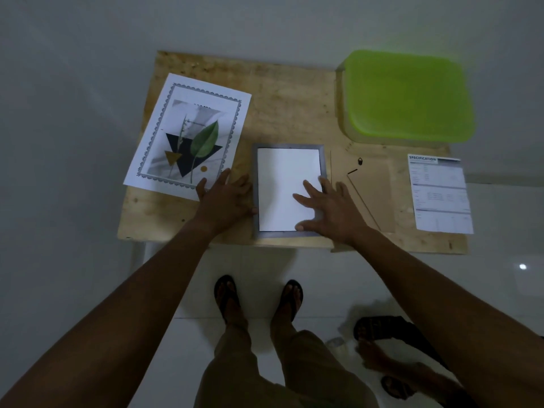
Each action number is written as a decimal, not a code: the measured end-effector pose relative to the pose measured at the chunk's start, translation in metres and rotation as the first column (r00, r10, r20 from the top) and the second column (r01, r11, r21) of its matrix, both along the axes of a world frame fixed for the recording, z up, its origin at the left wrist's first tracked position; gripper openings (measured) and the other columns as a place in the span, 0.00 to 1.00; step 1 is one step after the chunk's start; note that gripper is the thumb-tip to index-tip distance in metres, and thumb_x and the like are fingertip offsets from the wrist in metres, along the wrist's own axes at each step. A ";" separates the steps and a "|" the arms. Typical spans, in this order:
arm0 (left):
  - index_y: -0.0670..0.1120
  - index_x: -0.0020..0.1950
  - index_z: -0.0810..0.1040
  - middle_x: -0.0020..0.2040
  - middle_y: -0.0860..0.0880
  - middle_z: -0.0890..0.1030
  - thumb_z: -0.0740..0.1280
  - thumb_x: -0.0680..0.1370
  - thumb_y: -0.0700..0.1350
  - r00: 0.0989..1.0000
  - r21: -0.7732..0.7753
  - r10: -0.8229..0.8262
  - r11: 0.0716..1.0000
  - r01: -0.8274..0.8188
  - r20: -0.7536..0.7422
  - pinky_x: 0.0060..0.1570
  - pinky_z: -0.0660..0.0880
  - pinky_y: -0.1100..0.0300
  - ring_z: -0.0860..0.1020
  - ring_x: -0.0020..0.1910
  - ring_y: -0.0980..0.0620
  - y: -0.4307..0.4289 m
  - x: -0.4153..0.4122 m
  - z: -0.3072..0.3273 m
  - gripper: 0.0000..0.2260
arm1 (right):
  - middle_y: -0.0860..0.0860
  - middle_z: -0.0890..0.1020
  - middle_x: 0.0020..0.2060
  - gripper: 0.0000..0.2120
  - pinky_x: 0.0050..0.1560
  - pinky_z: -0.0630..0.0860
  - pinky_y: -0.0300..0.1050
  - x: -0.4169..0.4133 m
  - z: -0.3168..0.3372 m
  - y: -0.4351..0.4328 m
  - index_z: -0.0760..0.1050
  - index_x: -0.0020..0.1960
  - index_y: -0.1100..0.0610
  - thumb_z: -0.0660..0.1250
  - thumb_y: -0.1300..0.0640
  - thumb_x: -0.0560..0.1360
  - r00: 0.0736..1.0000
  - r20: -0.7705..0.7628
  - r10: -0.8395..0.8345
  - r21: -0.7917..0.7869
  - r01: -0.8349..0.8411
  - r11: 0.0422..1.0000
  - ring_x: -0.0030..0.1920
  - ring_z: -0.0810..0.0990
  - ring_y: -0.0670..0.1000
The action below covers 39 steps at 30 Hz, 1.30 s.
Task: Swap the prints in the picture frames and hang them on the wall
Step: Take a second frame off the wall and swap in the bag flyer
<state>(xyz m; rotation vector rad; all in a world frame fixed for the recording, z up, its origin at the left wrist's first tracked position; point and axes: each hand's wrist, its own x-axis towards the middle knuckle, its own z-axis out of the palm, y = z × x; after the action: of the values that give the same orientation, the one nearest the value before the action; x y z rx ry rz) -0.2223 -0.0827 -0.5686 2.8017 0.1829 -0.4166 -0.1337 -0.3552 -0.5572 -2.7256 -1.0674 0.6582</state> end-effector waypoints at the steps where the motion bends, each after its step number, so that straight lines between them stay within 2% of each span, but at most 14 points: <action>1: 0.57 0.77 0.63 0.78 0.57 0.61 0.62 0.77 0.65 1.000 0.005 -0.002 1.000 0.002 0.003 0.71 0.46 0.38 0.51 0.80 0.49 0.001 0.000 0.000 0.31 | 0.48 0.56 0.81 0.35 0.77 0.44 0.65 0.001 -0.001 0.000 0.63 0.78 0.41 0.64 0.31 0.75 1.000 0.012 0.016 -0.001 -0.016 1.000 0.81 0.47 0.56; 5: 0.56 0.78 0.61 0.78 0.56 0.62 0.62 0.77 0.66 1.000 0.012 -0.024 1.000 0.024 -0.006 0.72 0.47 0.37 0.51 0.80 0.48 0.001 0.001 -0.004 0.32 | 0.48 0.57 0.80 0.34 0.77 0.43 0.66 0.001 -0.010 -0.006 0.63 0.77 0.40 0.57 0.28 0.74 0.999 0.019 0.035 0.031 -0.035 0.999 0.81 0.48 0.56; 9: 0.57 0.78 0.60 0.78 0.56 0.61 0.62 0.76 0.67 1.000 0.019 -0.004 1.000 0.004 -0.019 0.71 0.46 0.38 0.50 0.80 0.49 0.001 0.001 -0.004 0.32 | 0.48 0.59 0.80 0.33 0.77 0.43 0.66 0.000 -0.012 -0.007 0.65 0.77 0.41 0.57 0.29 0.76 0.998 0.047 0.051 0.064 -0.054 0.997 0.81 0.49 0.57; 14: 0.54 0.76 0.65 0.77 0.54 0.63 0.62 0.77 0.64 0.999 0.060 -0.034 0.998 0.033 0.011 0.71 0.49 0.38 0.53 0.79 0.46 -0.004 -0.003 0.002 0.29 | 0.50 0.55 0.81 0.33 0.77 0.42 0.65 -0.007 -0.005 -0.012 0.62 0.79 0.42 0.56 0.29 0.78 0.994 0.058 0.098 0.068 -0.101 0.993 0.82 0.47 0.56; 16: 0.51 0.68 0.75 0.72 0.52 0.70 0.64 0.79 0.57 0.991 0.045 0.042 0.998 -0.048 0.129 0.69 0.52 0.41 0.59 0.76 0.45 -0.016 -0.011 0.007 0.19 | 0.51 0.54 0.81 0.36 0.77 0.45 0.65 -0.012 0.000 -0.014 0.63 0.79 0.44 0.61 0.29 0.75 0.991 0.018 0.133 0.070 -0.134 0.988 0.82 0.48 0.56; 18: 0.49 0.53 0.82 0.59 0.50 0.79 0.64 0.79 0.52 0.964 0.029 0.168 0.984 -0.178 0.204 0.63 0.62 0.44 0.69 0.67 0.44 -0.034 -0.019 0.012 0.11 | 0.52 0.56 0.81 0.35 0.76 0.52 0.65 -0.017 0.004 -0.015 0.65 0.78 0.46 0.68 0.34 0.75 0.984 0.005 0.176 0.063 -0.176 0.982 0.81 0.51 0.58; 21: 0.43 0.42 0.81 0.46 0.47 0.79 0.65 0.79 0.52 0.908 -0.116 0.389 0.920 -0.374 0.156 0.47 0.72 0.52 0.76 0.50 0.46 -0.065 -0.026 0.012 0.14 | 0.54 0.58 0.80 0.31 0.75 0.58 0.65 -0.022 0.006 -0.013 0.67 0.77 0.48 0.69 0.40 0.77 0.985 0.007 0.171 0.067 -0.171 0.983 0.80 0.54 0.61; 23: 0.38 0.40 0.79 0.40 0.45 0.77 0.69 0.78 0.48 0.814 -0.403 0.579 0.756 -0.516 0.045 0.40 0.70 0.56 0.75 0.40 0.49 -0.077 -0.022 0.015 0.14 | 0.55 0.59 0.80 0.30 0.75 0.60 0.66 -0.022 0.006 -0.014 0.67 0.77 0.50 0.67 0.41 0.78 0.983 0.008 0.182 0.065 -0.183 0.981 0.80 0.55 0.63; 25: 0.38 0.50 0.81 0.45 0.48 0.78 0.68 0.79 0.44 0.732 -0.583 0.669 0.546 -0.601 -0.129 0.44 0.71 0.59 0.76 0.43 0.51 -0.079 -0.015 0.026 0.09 | 0.58 0.62 0.79 0.29 0.73 0.63 0.67 -0.023 0.005 -0.015 0.69 0.76 0.52 0.66 0.41 0.79 0.983 0.021 0.184 0.098 -0.185 0.978 0.79 0.58 0.65; 27: 0.41 0.61 0.78 0.54 0.49 0.79 0.67 0.80 0.41 0.684 -0.670 0.668 0.368 -0.645 -0.291 0.50 0.74 0.57 0.77 0.51 0.50 -0.076 -0.008 0.037 0.11 | 0.59 0.65 0.77 0.29 0.70 0.67 0.67 -0.023 0.006 -0.016 0.72 0.74 0.54 0.66 0.41 0.77 0.989 0.031 0.146 0.168 -0.149 0.974 0.77 0.62 0.66; 29: 0.42 0.62 0.78 0.58 0.45 0.81 0.65 0.81 0.39 0.654 -0.751 0.620 0.153 -0.642 -0.433 0.54 0.78 0.53 0.79 0.52 0.48 -0.068 -0.005 0.045 0.11 | 0.57 0.65 0.77 0.30 0.71 0.67 0.63 -0.021 0.008 -0.016 0.73 0.74 0.53 0.69 0.42 0.76 0.996 0.003 0.093 0.223 -0.092 0.970 0.77 0.63 0.64; 32: 0.41 0.63 0.78 0.54 0.45 0.83 0.62 0.83 0.39 0.651 -0.782 0.479 -0.136 -0.609 -0.590 0.46 0.82 0.57 0.82 0.49 0.50 -0.058 -0.004 0.050 0.11 | 0.54 0.65 0.78 0.31 0.74 0.65 0.57 -0.015 0.012 -0.015 0.72 0.74 0.49 0.73 0.42 0.75 0.998 -0.055 0.032 0.250 -0.017 0.968 0.78 0.61 0.58; 34: 0.42 0.60 0.79 0.52 0.46 0.84 0.61 0.83 0.40 0.664 -0.781 0.426 -0.209 -0.589 -0.614 0.41 0.81 0.60 0.83 0.47 0.51 -0.056 -0.005 0.051 0.10 | 0.54 0.68 0.77 0.29 0.71 0.67 0.56 -0.010 0.016 -0.013 0.73 0.73 0.49 0.73 0.42 0.75 1.000 -0.016 0.025 0.261 -0.020 0.965 0.76 0.65 0.57; 39: 0.40 0.66 0.76 0.57 0.42 0.82 0.60 0.83 0.41 0.658 -0.754 0.371 -0.275 -0.597 -0.656 0.44 0.83 0.57 0.81 0.54 0.46 -0.059 -0.004 0.044 0.13 | 0.51 0.70 0.75 0.25 0.67 0.71 0.53 -0.009 0.021 0.002 0.76 0.70 0.46 0.69 0.38 0.76 1.000 -0.011 -0.025 0.295 0.027 0.955 0.73 0.70 0.54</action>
<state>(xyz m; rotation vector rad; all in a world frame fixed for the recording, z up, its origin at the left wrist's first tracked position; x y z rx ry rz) -0.2265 -0.1420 -0.5245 0.9398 0.7385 -0.3184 -0.1430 -0.3528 -0.5358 -2.4732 -1.0329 0.4608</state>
